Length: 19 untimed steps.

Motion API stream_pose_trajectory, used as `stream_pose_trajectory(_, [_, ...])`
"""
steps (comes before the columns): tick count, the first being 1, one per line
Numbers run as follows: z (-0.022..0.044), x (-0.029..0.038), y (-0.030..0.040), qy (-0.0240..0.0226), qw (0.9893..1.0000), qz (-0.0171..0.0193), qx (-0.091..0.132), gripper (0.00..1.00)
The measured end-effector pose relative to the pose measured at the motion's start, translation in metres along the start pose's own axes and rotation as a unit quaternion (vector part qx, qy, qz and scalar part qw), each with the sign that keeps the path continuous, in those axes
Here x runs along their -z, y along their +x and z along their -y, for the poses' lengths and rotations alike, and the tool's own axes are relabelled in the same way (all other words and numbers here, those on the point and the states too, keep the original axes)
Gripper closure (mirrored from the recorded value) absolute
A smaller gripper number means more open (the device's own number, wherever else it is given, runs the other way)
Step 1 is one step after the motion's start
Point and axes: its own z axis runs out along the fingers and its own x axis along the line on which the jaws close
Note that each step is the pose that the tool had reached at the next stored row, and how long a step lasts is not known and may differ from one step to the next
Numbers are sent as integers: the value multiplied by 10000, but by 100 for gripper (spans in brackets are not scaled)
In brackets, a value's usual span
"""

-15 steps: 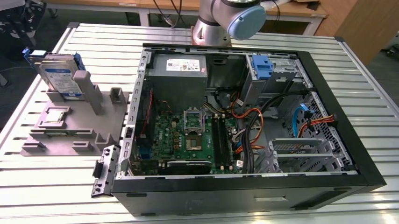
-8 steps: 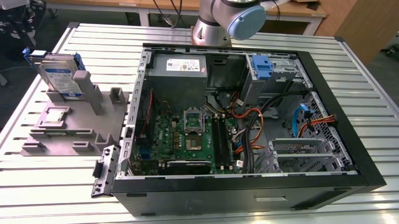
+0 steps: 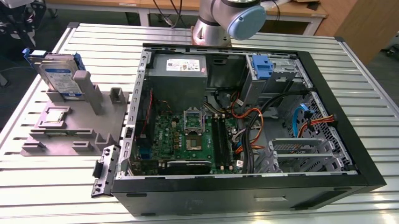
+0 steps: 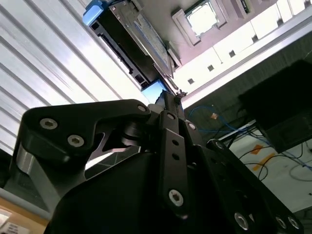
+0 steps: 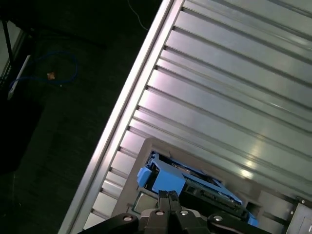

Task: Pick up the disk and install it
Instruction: 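Pick up the disk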

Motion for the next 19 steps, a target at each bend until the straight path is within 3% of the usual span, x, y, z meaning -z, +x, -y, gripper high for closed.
stream_pose_trajectory(5, [0, 0, 0, 7, 9995, -13, 320, 90])
stream_pose_trajectory(9, [0, 0, 0, 13, 9982, -24, 595, 90])
stream_pose_trajectory(15, [0, 0, 0, 22, 9949, -41, 1010, 90])
stream_pose_trajectory(19, [0, -1, 0, 28, 9919, -52, 1271, 90])
